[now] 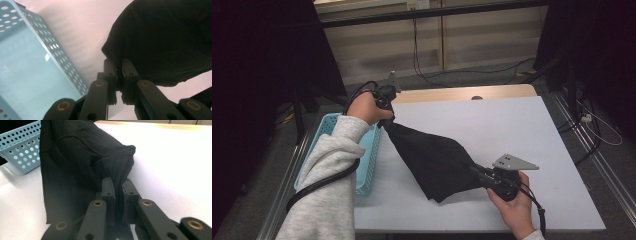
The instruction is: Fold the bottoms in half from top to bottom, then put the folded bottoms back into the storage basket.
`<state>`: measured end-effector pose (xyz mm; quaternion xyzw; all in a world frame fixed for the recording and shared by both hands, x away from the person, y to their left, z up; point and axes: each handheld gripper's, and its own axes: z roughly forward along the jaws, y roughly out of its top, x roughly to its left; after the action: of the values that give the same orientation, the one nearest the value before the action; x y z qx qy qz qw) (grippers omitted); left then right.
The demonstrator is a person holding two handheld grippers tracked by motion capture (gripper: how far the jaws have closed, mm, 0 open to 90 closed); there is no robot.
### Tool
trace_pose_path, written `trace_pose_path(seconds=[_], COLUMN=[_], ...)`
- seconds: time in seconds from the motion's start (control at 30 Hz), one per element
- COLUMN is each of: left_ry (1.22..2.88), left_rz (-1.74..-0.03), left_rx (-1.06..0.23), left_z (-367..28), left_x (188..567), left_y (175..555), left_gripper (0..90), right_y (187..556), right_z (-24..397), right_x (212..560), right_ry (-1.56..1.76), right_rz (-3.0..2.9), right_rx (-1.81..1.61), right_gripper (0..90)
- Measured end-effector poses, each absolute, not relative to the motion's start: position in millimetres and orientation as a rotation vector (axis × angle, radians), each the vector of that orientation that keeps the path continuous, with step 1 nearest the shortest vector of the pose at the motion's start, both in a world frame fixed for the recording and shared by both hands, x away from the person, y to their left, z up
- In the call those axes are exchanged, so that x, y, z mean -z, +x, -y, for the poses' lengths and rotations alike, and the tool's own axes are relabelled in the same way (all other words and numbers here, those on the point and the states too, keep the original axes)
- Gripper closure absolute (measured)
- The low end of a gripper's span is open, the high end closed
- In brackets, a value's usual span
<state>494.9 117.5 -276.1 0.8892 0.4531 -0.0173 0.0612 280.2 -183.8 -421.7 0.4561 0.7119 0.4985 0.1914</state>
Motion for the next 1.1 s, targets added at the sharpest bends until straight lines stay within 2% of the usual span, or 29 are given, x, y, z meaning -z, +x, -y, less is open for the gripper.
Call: trace_pose_path(seconds=[0.5,1.1], left_ry=[2.676,2.74], left_rz=[-1.386,-1.4], left_rx=[0.064,-0.016], left_z=[-130.0,-129.5], left_x=[260.6,225.2], left_y=[495.0,491.9], left_gripper=[84.5,84.5], right_y=[280.8,278.0], right_z=[174.4,165.0], right_x=[416.5,400.1], right_ry=[1.247,1.19], right_rz=[-1.997,-1.948], right_rx=[-1.424,-1.476], right_gripper=[82.4,82.4])
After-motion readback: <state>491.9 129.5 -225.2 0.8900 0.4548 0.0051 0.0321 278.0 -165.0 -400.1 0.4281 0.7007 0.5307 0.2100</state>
